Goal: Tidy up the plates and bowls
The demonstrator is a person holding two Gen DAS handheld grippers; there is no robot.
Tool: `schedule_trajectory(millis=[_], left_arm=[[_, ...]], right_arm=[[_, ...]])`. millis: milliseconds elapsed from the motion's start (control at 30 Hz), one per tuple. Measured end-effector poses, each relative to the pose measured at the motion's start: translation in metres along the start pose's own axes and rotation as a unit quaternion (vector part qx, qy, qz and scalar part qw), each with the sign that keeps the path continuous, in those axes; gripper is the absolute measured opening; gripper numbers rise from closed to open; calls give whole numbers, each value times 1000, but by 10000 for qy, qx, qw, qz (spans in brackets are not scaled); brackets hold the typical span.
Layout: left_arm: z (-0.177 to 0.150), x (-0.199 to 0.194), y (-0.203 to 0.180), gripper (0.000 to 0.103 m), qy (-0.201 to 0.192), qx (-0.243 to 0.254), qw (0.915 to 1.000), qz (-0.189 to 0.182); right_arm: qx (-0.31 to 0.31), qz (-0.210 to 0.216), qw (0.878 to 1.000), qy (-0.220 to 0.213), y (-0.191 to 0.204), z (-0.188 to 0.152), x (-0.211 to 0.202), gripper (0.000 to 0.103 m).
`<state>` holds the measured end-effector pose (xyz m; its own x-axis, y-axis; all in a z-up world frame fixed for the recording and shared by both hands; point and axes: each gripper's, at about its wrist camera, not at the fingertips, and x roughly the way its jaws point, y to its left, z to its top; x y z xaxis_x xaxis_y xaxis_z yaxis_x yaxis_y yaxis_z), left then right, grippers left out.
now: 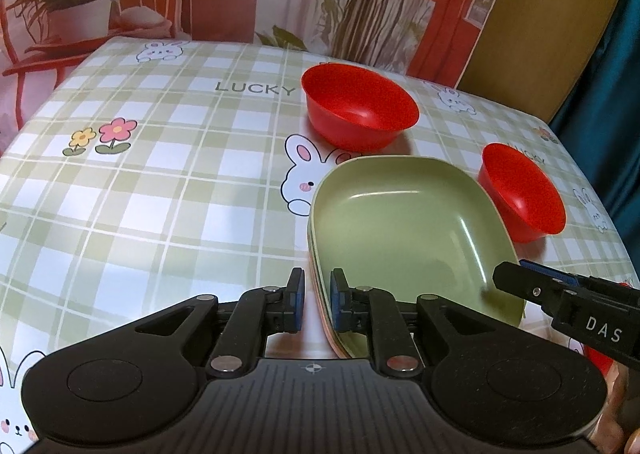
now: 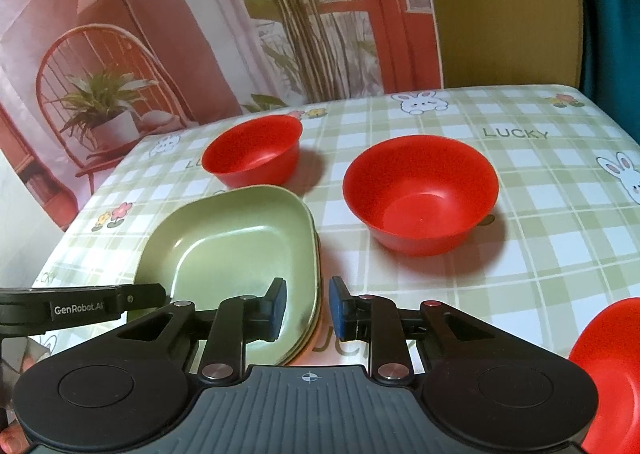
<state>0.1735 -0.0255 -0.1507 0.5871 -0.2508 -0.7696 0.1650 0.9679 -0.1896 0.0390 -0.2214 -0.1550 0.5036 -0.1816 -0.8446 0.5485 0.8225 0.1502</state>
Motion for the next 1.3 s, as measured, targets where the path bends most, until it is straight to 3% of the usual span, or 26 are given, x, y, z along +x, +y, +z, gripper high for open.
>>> schedule_trajectory(millis=[633,933,1033,1300], left_arm=[[3,-11,5,18,-189,-205,9996,-14],[24,-47,27,18,-607,-250,9978,73],[37,-60,40,18,-782,-225,9965,209],[79,-94,80,18,-1394,-107,9845,1055]], right_arm=[[116,-81,9996,263,-7,-6,12,23],[173,-32,9998,-89,-12,5,-4,23],[222,-40,9995,-228,-16,13,-11,23],[145,-168,9973,-702,-25,42,-27,23]])
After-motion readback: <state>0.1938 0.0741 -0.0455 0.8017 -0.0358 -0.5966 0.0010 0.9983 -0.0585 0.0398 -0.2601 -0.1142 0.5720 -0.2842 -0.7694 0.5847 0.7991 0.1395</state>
